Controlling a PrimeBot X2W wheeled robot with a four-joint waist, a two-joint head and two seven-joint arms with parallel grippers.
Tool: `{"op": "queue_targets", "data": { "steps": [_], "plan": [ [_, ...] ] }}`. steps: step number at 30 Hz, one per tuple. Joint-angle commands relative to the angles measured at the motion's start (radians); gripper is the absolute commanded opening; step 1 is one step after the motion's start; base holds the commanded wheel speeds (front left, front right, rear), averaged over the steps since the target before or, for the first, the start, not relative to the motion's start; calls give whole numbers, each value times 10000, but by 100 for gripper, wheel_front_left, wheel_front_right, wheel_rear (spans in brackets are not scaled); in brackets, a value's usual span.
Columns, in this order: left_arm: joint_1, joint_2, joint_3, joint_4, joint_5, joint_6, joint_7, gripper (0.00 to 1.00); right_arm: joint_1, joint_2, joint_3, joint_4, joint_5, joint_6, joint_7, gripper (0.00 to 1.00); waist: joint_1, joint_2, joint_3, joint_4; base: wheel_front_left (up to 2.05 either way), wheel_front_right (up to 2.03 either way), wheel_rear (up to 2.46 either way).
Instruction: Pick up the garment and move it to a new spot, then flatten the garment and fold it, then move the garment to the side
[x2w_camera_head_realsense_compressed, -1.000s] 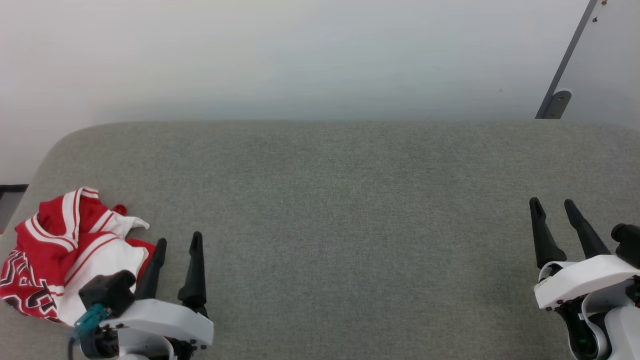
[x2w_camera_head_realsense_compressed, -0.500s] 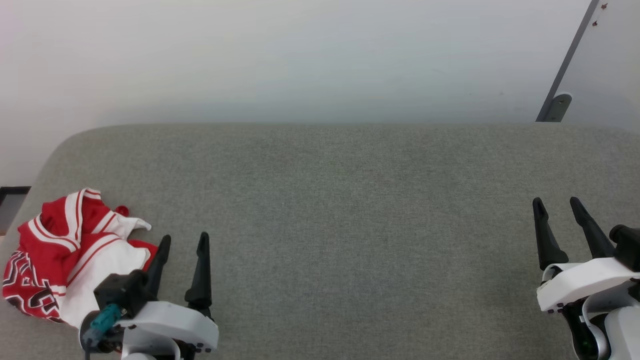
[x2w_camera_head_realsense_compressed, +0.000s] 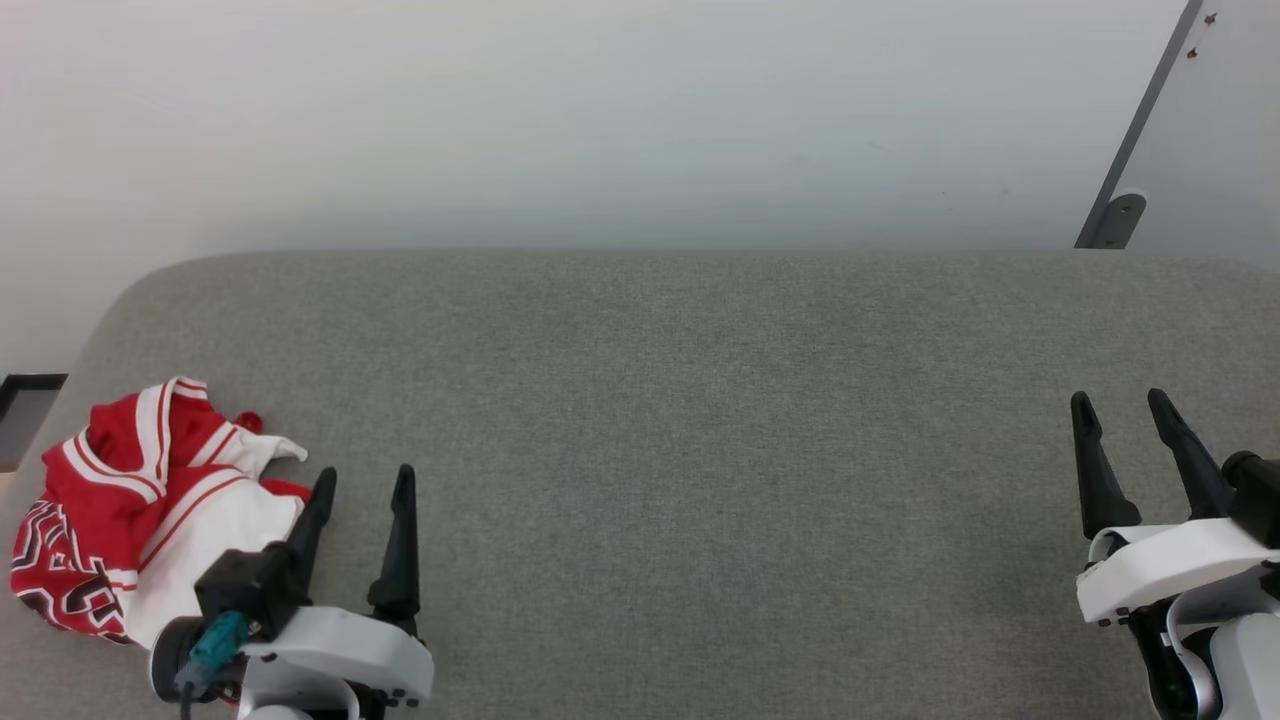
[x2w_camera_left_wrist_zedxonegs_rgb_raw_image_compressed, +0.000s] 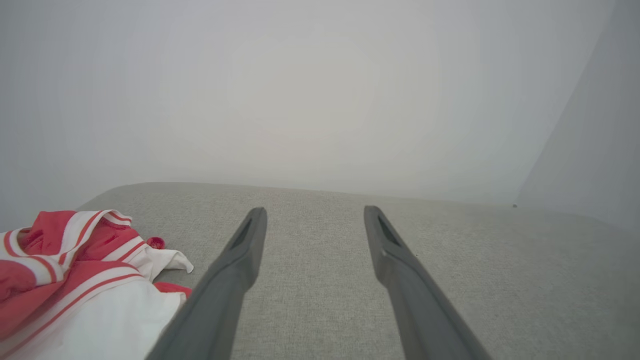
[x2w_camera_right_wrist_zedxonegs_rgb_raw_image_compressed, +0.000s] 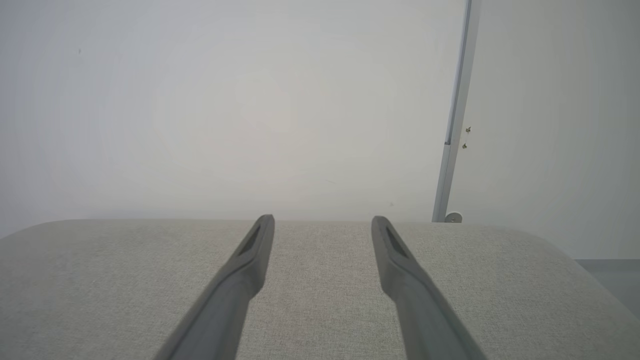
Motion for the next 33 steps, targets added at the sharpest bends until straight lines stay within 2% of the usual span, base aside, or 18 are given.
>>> {"op": "queue_targets", "data": {
  "steps": [1,8,15,24,33],
  "plan": [
    [-133,16,19,1,225,-61,-60,100,16,-57,-8,-18,-128,-11,-82,100,0,0,1,9,0,0,0],
    [-201,-82,72,183,713,-176,-203,100,-38,-111,-97,-58,-328,-12,-224,100,0,0,8,166,0,0,0],
    [-372,-154,194,455,1150,-246,-327,100,-105,-200,-160,-193,-583,-13,-333,100,0,0,21,820,0,0,0],
    [-292,-262,374,685,1896,-122,-479,100,-139,-278,44,-205,-1099,-14,-492,100,0,0,3,2682,0,0,0],
    [-147,-488,532,669,1906,47,-459,100,-168,-259,519,-152,-1014,-14,-488,100,0,0,73,4865,0,0,0]
  ]
}}
